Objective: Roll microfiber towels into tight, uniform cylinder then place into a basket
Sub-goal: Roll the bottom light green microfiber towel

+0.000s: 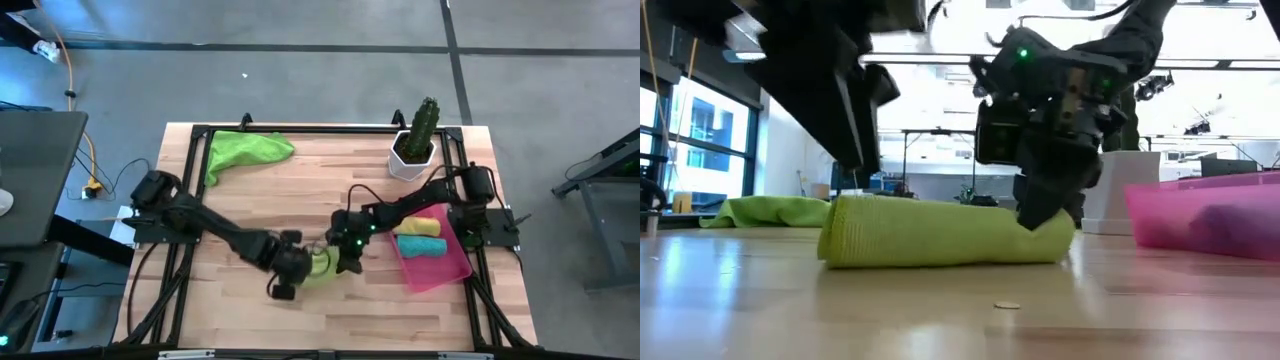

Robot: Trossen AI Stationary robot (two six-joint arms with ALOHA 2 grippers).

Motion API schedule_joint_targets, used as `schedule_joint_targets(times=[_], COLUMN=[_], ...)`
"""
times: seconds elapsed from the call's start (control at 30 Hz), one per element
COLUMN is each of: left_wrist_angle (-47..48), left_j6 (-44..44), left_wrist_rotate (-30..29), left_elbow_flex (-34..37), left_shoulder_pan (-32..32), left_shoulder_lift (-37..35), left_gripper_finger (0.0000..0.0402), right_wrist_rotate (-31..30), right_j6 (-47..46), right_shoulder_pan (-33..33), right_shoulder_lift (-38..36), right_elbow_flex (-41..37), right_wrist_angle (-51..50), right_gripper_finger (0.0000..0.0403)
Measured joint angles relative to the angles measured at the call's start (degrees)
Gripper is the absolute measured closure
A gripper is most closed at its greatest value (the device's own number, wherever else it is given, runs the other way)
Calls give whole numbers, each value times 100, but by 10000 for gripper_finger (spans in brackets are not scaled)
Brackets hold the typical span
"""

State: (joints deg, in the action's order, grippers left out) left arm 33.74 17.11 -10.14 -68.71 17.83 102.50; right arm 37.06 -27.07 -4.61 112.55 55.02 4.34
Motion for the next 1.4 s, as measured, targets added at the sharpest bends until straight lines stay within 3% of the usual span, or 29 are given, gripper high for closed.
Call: schedule_joint_targets(times=[0.2,0.3,0.37,0.7,0.93,1.1,1.2,1.4], left_wrist_angle=[-833,-903,-892,-1520,-1503,-1558,-1550,-1428], left_j6=[-572,-217,189,778,719,532,550,880], left_wrist_rotate=[-880,-1569,-1665,-947,-1216,-725,-718,-312], left_elbow_flex=[-4,21,145,706,796,793,789,778], left_shoulder_pan=[634,707,634,408,369,270,263,96], left_shoulder_lift=[13,5,0,2,188,465,557,544], left_gripper_finger=[256,256,255,241,236,241,251,293], right_wrist_rotate=[177,225,223,177,177,175,175,152], right_j6=[-879,-929,-932,-1045,-1049,-1045,-917,-90], right_shoulder_pan=[284,348,348,351,351,351,350,351], right_shoulder_lift=[-4,-4,-4,-4,-4,-4,-4,-109], right_elbow_flex=[7,4,7,7,7,7,7,-8], right_wrist_angle=[-36,-49,-79,-66,-37,-27,23,64], right_gripper_finger=[399,399,399,398,398,398,397,342])
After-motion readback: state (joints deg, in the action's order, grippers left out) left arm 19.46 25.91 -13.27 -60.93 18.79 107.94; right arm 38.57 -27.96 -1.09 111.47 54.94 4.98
